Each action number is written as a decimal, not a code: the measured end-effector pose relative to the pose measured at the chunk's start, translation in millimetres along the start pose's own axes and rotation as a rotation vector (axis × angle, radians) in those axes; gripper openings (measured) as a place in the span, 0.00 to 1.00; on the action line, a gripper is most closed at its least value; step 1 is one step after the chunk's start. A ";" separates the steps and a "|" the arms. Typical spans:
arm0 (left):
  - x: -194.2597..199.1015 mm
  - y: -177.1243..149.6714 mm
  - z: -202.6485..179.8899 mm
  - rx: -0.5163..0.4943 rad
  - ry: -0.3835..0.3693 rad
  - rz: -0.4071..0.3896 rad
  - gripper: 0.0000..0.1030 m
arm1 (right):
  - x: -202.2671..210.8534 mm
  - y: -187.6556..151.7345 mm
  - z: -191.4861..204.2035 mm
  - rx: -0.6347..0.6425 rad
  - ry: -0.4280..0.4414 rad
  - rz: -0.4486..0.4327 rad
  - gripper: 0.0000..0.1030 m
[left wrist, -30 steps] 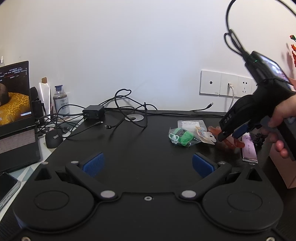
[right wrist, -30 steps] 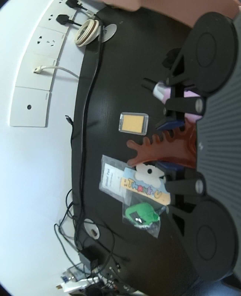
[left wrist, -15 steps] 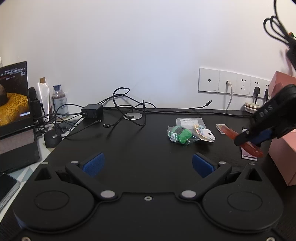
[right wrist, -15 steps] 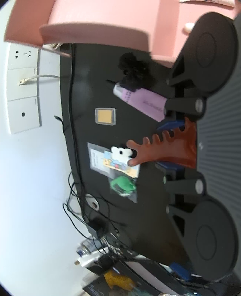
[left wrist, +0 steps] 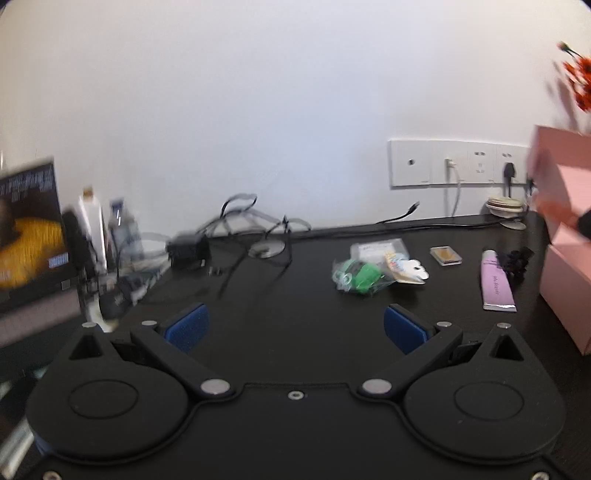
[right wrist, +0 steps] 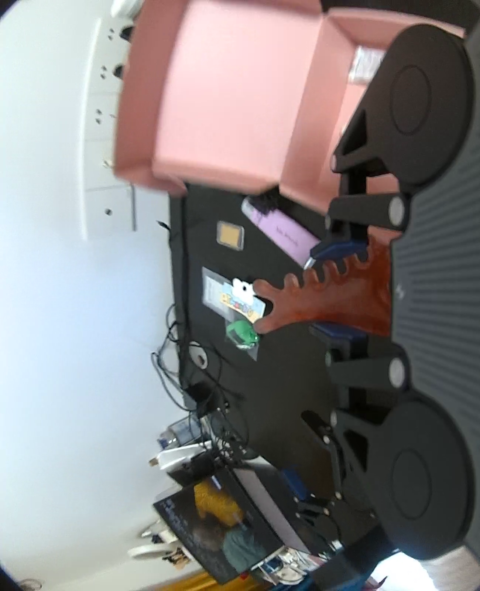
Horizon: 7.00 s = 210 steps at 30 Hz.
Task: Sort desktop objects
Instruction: 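Lift the clip with the right gripper and carry it over the pink box, then lower the clip into the pink box and open the right gripper, then raise the right tool up and away from the pink box, then move the left tool down toward the green item in the clear bag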
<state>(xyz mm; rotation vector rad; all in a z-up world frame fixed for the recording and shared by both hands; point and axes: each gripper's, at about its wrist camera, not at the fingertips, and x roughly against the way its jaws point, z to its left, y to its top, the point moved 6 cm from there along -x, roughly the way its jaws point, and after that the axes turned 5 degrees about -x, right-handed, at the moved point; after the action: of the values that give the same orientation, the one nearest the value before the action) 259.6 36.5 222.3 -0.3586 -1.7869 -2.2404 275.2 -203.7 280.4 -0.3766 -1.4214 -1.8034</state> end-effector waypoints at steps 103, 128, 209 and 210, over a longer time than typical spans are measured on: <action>-5.2 3.8 -35.5 0.015 -0.076 0.031 1.00 | 68.3 -63.8 -76.9 -0.086 -0.311 -0.570 0.99; -3.4 7.1 -36.0 0.014 -0.094 0.007 1.00 | 87.0 -101.0 -69.9 -0.006 -0.217 -0.733 0.99; -151.7 30.8 -79.3 -0.209 -0.254 0.235 0.98 | 37.2 -88.1 -101.1 -0.176 -0.077 -0.685 0.99; -151.8 30.4 -79.6 -0.210 -0.253 0.239 0.98 | 37.2 -88.2 -101.1 -0.175 -0.075 -0.685 0.99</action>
<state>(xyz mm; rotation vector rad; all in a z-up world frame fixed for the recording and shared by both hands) 409.7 -41.1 180.6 -0.8836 -1.5216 -2.2937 210.4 -306.0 211.8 -0.0343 -1.5647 -2.4914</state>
